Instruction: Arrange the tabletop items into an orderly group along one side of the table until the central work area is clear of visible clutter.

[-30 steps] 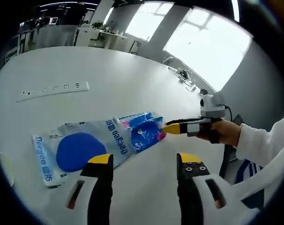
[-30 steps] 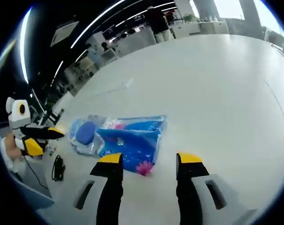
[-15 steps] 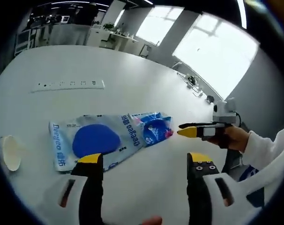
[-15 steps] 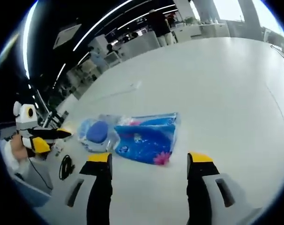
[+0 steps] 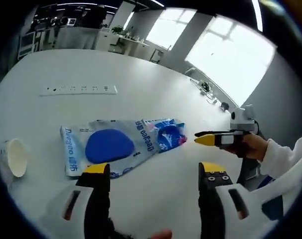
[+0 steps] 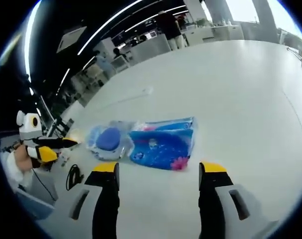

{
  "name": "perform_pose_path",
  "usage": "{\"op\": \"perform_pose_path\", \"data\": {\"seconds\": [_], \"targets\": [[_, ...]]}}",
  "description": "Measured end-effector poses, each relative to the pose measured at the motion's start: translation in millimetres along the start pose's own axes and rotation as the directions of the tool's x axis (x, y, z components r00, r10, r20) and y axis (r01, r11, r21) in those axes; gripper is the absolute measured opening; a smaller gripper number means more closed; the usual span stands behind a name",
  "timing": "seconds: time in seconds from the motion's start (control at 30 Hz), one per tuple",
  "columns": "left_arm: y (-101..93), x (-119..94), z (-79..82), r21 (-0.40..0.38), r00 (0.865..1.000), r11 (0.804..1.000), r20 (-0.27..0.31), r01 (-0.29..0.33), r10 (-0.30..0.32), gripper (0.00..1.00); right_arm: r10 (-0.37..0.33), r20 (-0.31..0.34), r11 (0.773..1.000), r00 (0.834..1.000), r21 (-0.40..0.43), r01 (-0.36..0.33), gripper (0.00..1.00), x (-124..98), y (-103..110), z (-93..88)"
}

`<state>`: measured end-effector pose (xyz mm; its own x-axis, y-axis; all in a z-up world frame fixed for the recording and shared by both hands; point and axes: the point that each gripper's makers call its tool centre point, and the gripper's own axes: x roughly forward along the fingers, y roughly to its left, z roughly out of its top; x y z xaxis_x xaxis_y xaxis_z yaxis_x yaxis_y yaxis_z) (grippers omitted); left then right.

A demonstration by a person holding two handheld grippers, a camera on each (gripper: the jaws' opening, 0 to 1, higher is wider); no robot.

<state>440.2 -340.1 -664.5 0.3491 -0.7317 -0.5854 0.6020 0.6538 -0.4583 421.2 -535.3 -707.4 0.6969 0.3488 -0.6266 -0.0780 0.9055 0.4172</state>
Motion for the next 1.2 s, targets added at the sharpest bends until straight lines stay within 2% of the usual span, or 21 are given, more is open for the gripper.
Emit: {"op": "perform_pose_path", "data": {"seconds": [0.37,0.7,0.97,1.2], "targets": [[14.7,-16,-13.5,0.034,0.999,0.999,-0.011,-0.038,0.038,0.74,0.008,-0.001,1.000,1.000,0.003,-0.008,0.63,-8,5,-7.5],[43.4,-44,-34.1,0.027,0.995,0.995,-0.021,-0.098,0.099,0.74,0.021,-0.001,1.000,1.000,0.019,-0.021,0.63,-12,16,-18.9],[65.4,-65,-49.2,-0.023,0.989,0.989,-0.016,-0.146,0.145,0.75,0.035,-0.013,0.999,0.999,0.027,-0.035,0.63,-14,27,-30.4],[78.1,-74,-52.7,-0.048,0.984,0.983,-0.010,-0.179,0.179,0.74,0.036,-0.019,0.999,0.999,0.041,-0.035,0.62,-16,32,-36.0]]}}
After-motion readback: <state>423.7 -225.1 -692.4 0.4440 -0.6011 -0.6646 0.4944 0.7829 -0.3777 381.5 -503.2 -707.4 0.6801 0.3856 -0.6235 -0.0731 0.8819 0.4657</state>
